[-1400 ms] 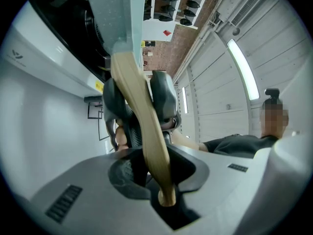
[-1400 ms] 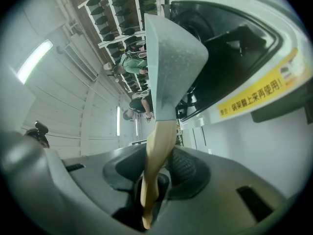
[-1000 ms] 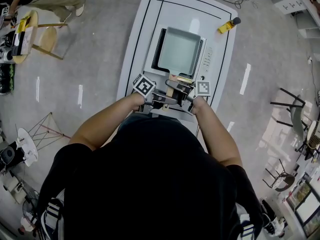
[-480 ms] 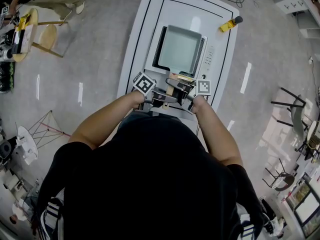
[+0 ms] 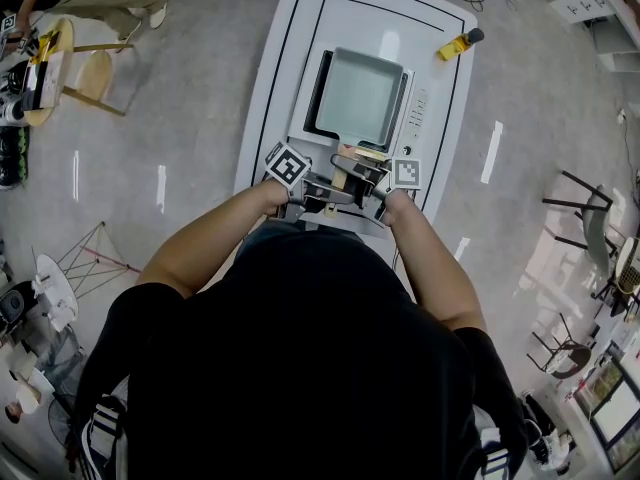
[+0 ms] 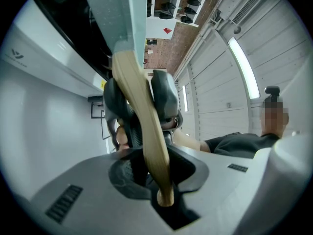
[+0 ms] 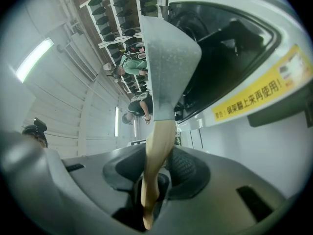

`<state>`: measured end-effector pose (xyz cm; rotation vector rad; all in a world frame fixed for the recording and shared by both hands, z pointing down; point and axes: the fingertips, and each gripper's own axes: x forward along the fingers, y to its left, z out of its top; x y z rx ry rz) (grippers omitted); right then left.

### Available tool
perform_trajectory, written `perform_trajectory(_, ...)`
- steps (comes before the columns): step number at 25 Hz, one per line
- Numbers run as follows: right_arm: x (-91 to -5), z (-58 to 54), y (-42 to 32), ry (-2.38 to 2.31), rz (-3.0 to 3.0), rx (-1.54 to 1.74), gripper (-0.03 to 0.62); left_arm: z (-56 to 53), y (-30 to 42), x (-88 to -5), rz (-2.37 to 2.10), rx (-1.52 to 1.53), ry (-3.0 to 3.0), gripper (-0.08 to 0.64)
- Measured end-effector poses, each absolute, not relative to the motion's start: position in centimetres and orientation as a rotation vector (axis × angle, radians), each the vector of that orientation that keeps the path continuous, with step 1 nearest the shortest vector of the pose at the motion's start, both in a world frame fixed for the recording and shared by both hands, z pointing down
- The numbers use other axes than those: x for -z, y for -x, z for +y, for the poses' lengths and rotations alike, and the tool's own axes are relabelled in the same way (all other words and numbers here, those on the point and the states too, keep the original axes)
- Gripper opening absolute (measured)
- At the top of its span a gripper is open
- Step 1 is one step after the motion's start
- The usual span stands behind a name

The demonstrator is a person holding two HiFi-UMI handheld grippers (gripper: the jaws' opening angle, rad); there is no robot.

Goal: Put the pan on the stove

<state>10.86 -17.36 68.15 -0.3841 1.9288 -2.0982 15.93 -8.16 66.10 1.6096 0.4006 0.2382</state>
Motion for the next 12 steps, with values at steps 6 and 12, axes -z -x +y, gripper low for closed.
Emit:
perform_trajectory(6,-67.91,-17.54,-10.9,0.378,1.89,2.109,0.13,-8.43,-16.0,-65.92,0.399,-0.229,-1.595,0.086)
perform_trajectory(12,-67.81,-17.48,-10.88,0.396,1.866,2.128,0.132,-8.44,-15.91,-65.76,0.399,-0.243,-1.594,0.087)
